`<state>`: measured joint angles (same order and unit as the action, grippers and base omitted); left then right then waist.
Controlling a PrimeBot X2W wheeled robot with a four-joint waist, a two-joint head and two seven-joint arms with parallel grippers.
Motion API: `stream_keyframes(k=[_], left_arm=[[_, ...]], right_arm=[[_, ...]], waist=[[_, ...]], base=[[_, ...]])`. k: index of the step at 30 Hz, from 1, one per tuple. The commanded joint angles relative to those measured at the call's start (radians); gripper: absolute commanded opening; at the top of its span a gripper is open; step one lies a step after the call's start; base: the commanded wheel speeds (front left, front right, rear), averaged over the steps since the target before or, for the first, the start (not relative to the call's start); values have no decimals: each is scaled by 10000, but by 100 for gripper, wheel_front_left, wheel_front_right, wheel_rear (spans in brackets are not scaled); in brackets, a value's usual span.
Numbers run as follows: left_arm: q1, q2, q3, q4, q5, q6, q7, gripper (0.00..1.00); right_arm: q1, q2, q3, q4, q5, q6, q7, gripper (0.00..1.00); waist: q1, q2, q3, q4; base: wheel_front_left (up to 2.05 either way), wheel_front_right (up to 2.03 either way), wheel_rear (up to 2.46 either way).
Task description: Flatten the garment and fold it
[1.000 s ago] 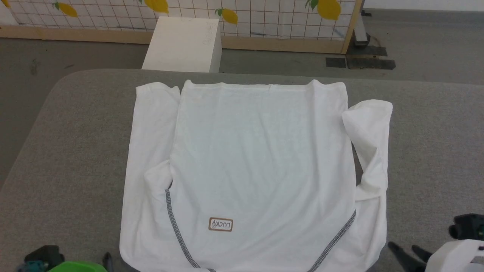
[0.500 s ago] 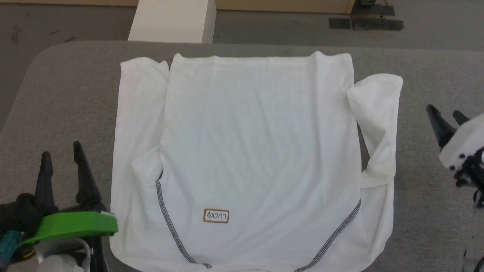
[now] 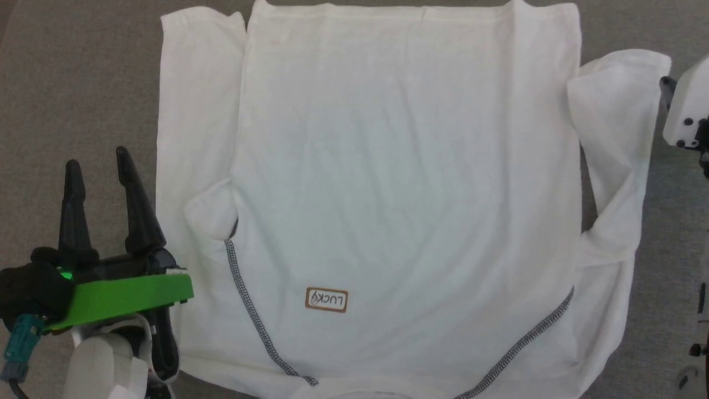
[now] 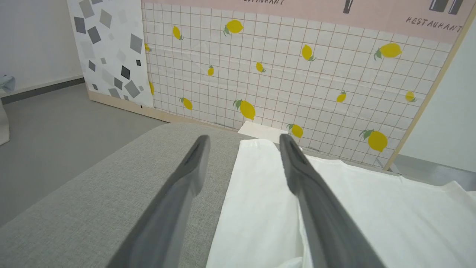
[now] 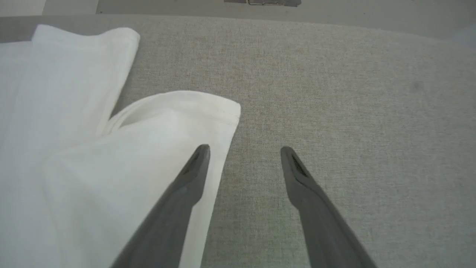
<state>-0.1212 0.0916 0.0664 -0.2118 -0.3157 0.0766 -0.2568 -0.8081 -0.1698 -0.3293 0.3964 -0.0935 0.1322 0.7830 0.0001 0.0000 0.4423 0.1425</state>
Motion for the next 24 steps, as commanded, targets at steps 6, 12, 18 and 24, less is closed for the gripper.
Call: stream_keyframes(k=[6, 12, 18, 24], left_arm=[[-384, -310, 317, 117, 407, -521, -48, 100], [-329, -395, 484, 282, 557, -736, -48, 100], [-174, -409, 545, 399, 595, -820, -49, 100], [362, -411, 632, 360, 572, -744, -49, 100]], right_arm=[[-491, 18, -342, 764, -650, -15, -453, 100], [-417, 9, -280, 1478, -382, -15, -815, 0], [-93, -563, -649, 1121, 947, -15, -1491, 0], [1700, -1684, -2265, -153, 1800, -15, -1178, 0]], waist=[[-1, 0, 777, 702], [-1, 0, 580, 556], [-1, 0, -145, 336], [-1, 0, -1203, -34]], base=[[0, 0, 0], [0, 0, 0], [0, 0, 0], [0, 0, 0]])
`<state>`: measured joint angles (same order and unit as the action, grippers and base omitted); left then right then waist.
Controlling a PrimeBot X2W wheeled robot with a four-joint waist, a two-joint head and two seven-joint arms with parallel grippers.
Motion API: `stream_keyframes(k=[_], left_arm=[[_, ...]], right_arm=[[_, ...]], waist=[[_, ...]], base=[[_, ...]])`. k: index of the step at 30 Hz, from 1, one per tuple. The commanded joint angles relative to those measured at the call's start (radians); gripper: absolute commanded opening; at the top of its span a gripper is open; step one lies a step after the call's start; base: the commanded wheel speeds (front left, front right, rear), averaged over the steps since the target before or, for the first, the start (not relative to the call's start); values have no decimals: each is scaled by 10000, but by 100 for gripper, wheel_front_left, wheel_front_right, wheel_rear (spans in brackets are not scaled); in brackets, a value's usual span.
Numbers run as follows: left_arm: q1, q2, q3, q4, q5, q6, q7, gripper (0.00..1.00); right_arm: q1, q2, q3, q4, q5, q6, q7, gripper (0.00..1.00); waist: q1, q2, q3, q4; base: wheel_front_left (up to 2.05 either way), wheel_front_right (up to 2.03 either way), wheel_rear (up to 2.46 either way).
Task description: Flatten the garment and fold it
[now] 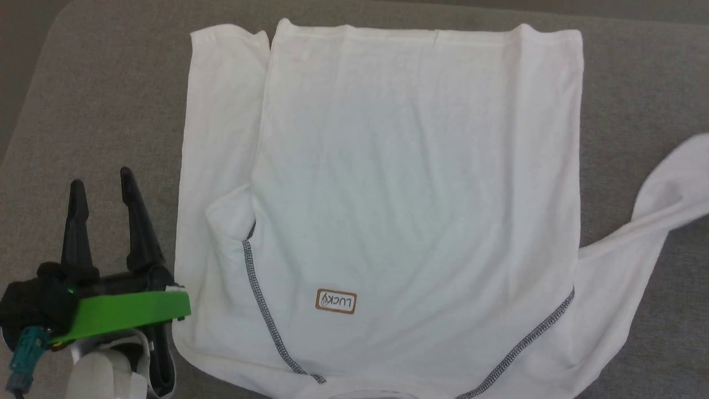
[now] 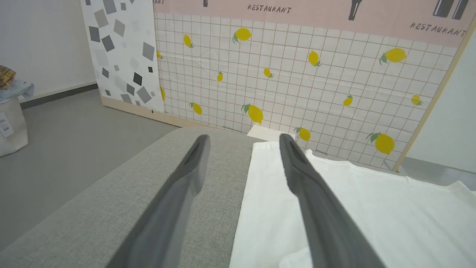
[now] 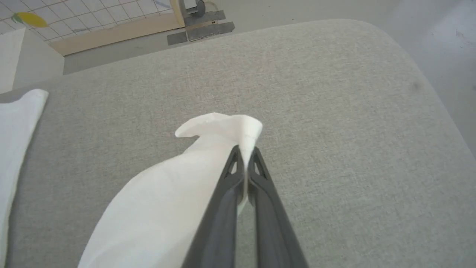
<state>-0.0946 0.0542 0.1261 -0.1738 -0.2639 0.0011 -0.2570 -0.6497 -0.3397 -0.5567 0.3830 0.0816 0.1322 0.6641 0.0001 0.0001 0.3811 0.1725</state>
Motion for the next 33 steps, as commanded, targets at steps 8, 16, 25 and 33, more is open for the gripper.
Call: stream_keyframes(k=[8, 16, 25, 33], left_arm=[[768, -38, 148, -162, 53, 144, -47, 100], [1043, -39, 271, -215, 43, 246, -47, 100], [1241, -39, 303, -265, -21, 310, -47, 100], [1394, -39, 273, -252, -69, 365, -47, 100]], right_arm=[[2451, 12, -1569, -2167, 339, -15, 1044, 0], [2940, -54, -1764, -3236, -149, -15, 1126, 0], [2866, -489, -1613, -3278, -322, -15, 831, 0], [3299, -452, 1155, -4562, 1911, -15, 1263, 0]], waist=[[-1, -1, -1413, -869], [-1, -1, -1879, -1030], [-1, -1, -2148, -929], [-1, -1, -2257, -895]], base=[[0, 0, 0], [0, 0, 0], [0, 0, 0], [0, 0, 0]])
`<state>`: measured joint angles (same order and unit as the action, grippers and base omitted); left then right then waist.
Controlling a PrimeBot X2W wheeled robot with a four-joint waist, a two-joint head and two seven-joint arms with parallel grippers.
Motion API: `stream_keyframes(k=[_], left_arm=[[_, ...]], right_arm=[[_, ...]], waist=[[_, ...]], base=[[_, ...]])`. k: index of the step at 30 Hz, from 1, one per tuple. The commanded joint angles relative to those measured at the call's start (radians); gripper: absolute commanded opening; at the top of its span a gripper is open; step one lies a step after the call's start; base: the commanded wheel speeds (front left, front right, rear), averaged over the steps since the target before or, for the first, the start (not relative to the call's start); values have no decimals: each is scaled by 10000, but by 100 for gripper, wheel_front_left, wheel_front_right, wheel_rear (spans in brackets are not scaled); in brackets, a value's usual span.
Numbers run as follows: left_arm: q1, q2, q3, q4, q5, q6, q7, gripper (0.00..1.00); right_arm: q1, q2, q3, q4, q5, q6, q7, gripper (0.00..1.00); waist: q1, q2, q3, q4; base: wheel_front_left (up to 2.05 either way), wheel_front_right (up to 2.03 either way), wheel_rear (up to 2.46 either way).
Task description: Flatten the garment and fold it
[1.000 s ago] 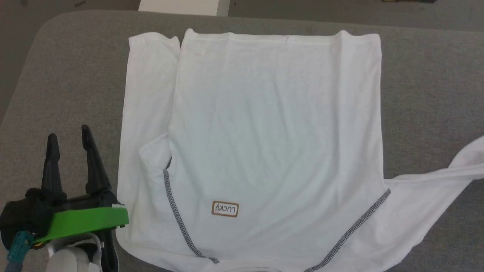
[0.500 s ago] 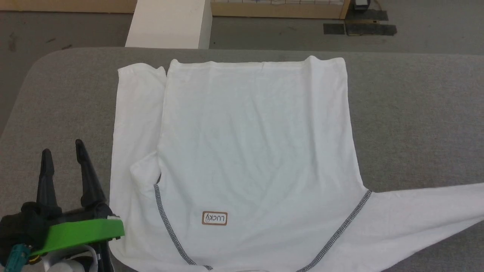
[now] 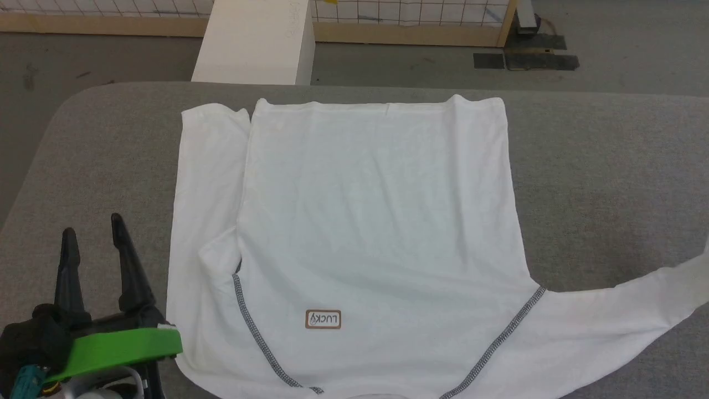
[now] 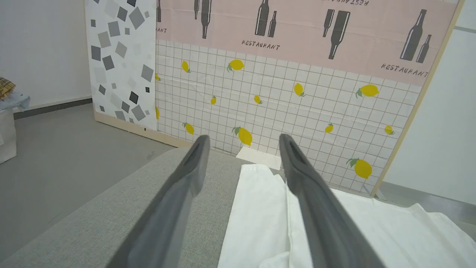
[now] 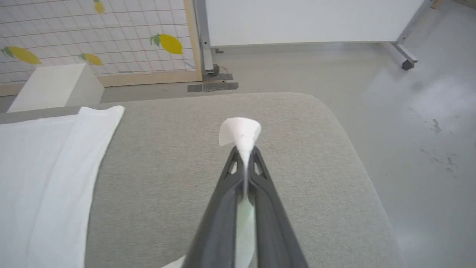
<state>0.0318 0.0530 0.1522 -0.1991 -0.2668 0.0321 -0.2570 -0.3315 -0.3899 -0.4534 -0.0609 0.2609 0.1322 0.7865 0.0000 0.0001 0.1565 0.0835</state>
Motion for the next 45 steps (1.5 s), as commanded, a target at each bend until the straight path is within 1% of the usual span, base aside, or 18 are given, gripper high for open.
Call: stream_keyframes(k=[1, 3, 4, 6, 8, 10, 13, 16, 20, 26, 27, 28, 29, 32, 35, 40, 45], left_arm=[[146, -28, 11, 5, -43, 65, -47, 100], [165, -28, -7, 9, -38, 73, -47, 100], [161, -28, -42, 17, -36, 73, -47, 100], [147, -28, -78, 29, -33, 69, -47, 100], [111, -28, -136, 55, -23, 52, -47, 100], [68, -28, -214, 98, -26, 47, -47, 100], [-4, -28, -382, 157, -42, 24, -47, 100], [-44, -28, -526, 235, -71, -13, -47, 100], [-109, -28, -680, 337, -122, -24, -47, 100], [-92, -28, -793, 453, -204, 7, -47, 100], [-70, -28, -805, 474, -225, 18, -47, 100], [-47, -28, -812, 493, -240, 30, -47, 100], [-29, -28, -811, 505, -248, 43, -47, 100], [51, -28, -761, 533, -275, 91, -47, 100], [77, -28, -720, 611, -276, 101, -47, 100], [56, -28, -627, 693, -228, 47, -47, 100], [-71, -28, -523, 772, -193, -56, -47, 100]], right_arm=[[196, 114, 620, -484, 444, -15, 188, 0], [321, 352, 1561, -1182, 1027, -15, 503, 0], [442, 641, 2588, -1919, 1402, -15, 806, 0], [447, 1013, 3664, -2445, 1804, -15, 1067, 0], [358, 1317, 4745, -2719, 2070, -15, 1220, 0], [188, 1646, 5768, -2719, 2293, -15, 1237, 0], [-108, 2055, 7119, -2280, 2574, -15, 1107, 0], [-462, 2411, 8357, -1499, 2638, -15, 757, 0], [-762, 2911, 9661, -360, 2918, -15, 273, 0], [-983, 3116, 11185, 1299, 3170, -15, 9, 0], [-989, 3127, 11326, 1492, 3241, -15, -40, 11], [-1012, 3142, 11454, 1685, 3356, -15, -124, 84], [-1057, 3147, 11538, 1798, 3407, -15, -209, 100], [-1213, 3190, 11468, 1855, 3871, -15, -562, 100], [-1441, 3167, 10836, 1606, 4043, -15, -1088, 100], [-1535, 2954, 8717, 944, 3734, -15, -2176, 100], [-997, 2971, 5896, 177, 2784, -15, -3457, 100]], waist=[[0, -1, -27, -11], [0, -1, -51, -21], [0, -1, -61, -29], [0, -1, -55, -45], [0, -1, -44, -37], [0, -1, -45, 8], [0, -1, -22, 168], [0, -1, 12, 403], [0, -1, 115, 797], [0, -1, 214, 1257], [0, -1, 221, 1291], [0, -1, 222, 1311], [0, -1, 218, 1317], [0, -1, 198, 1231], [0, -1, 139, 1086], [0, -1, 26, 677], [0, -1, 68, 327]], base=[[0, 0, 0], [0, 0, 0], [0, 0, 0], [0, 0, 0], [0, 0, 0], [0, 0, 0], [0, 0, 0], [0, 0, 0], [0, 0, 0], [0, 0, 0], [0, 0, 0], [0, 0, 0], [0, 0, 0], [0, 0, 0], [0, 0, 0], [0, 0, 0], [0, 0, 0]])
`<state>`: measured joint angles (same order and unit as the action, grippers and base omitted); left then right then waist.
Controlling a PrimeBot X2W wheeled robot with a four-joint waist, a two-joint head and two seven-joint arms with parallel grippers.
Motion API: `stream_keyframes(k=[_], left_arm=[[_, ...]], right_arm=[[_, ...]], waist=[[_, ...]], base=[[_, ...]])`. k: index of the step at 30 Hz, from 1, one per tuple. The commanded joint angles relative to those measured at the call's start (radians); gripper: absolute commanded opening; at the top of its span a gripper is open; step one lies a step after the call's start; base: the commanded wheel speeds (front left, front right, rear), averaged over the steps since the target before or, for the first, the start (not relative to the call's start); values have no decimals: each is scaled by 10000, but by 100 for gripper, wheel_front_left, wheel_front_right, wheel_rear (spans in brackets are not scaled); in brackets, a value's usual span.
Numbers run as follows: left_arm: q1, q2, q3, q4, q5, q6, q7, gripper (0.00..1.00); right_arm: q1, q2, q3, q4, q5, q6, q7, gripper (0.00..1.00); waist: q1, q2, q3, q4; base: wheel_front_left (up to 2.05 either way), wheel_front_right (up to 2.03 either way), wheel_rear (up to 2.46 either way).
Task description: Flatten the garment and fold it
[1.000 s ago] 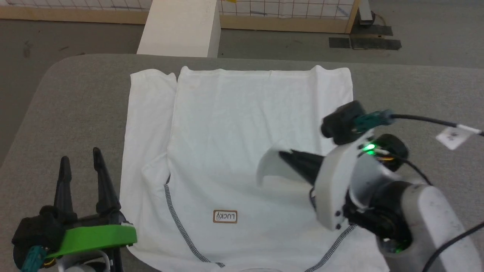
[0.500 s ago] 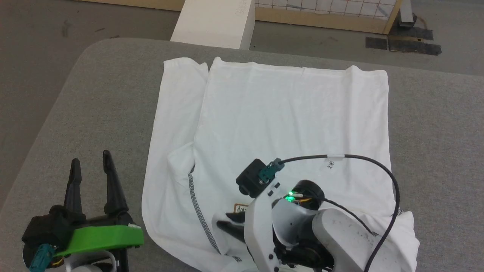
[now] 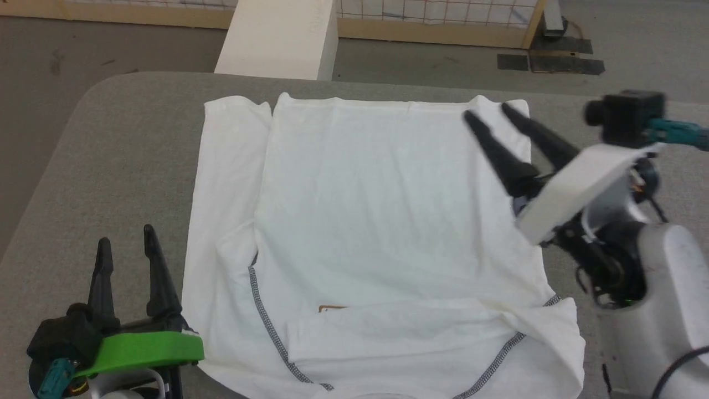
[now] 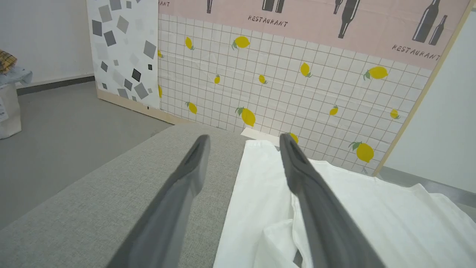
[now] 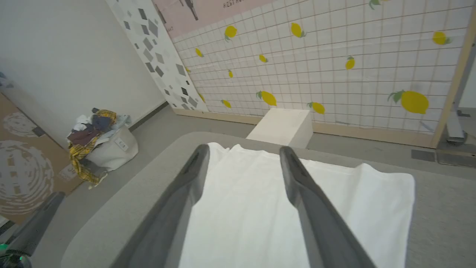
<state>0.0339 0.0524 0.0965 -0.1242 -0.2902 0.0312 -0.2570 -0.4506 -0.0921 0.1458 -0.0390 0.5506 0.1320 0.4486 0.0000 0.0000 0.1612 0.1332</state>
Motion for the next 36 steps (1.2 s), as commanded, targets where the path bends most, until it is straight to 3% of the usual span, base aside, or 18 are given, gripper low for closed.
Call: stream_keyframes(k=[1, 6, 13, 19, 26, 30, 36], left_arm=[[-126, -22, 39, 26, 54, -62, -47, 100], [-278, -22, 96, 25, 26, -77, -47, 100], [-1146, 147, 136, 505, -812, -367, 554, 100], [-3977, 1392, 427, 1469, -1677, -712, 2722, 100], [-7447, 3103, 131, 3675, -2082, -862, 6247, 100], [-8831, 3533, -188, 4539, -2294, -786, 8134, 100], [-9978, 3971, -622, 5359, -2222, -571, 9951, 100]], right_arm=[[332, -30, -498, -166, -357, -13, -220, 100], [1267, 181, -2521, -764, -1152, -13, -809, 100], [2089, 402, -3956, -1375, -1116, -13, -936, 100], [2251, 415, -4625, -1726, -556, -13, -1132, 100], [1938, 417, -4974, -2408, -583, -13, -996, 100], [1923, 418, -5200, -2676, -546, -13, -922, 100], [2039, 418, -5429, -2945, -419, -13, -935, 100]], waist=[[0, 0, 50, -218], [0, 0, 249, -478], [0, 0, 838, -622], [0, 0, 1992, -529], [0, 0, 3623, -734], [0, 0, 4287, -859], [0, 0, 4993, -960]], base=[[0, 0, 0], [0, 0, 0], [0, 0, 0], [0, 0, 0], [0, 0, 0], [0, 0, 0], [0, 0, 0]])
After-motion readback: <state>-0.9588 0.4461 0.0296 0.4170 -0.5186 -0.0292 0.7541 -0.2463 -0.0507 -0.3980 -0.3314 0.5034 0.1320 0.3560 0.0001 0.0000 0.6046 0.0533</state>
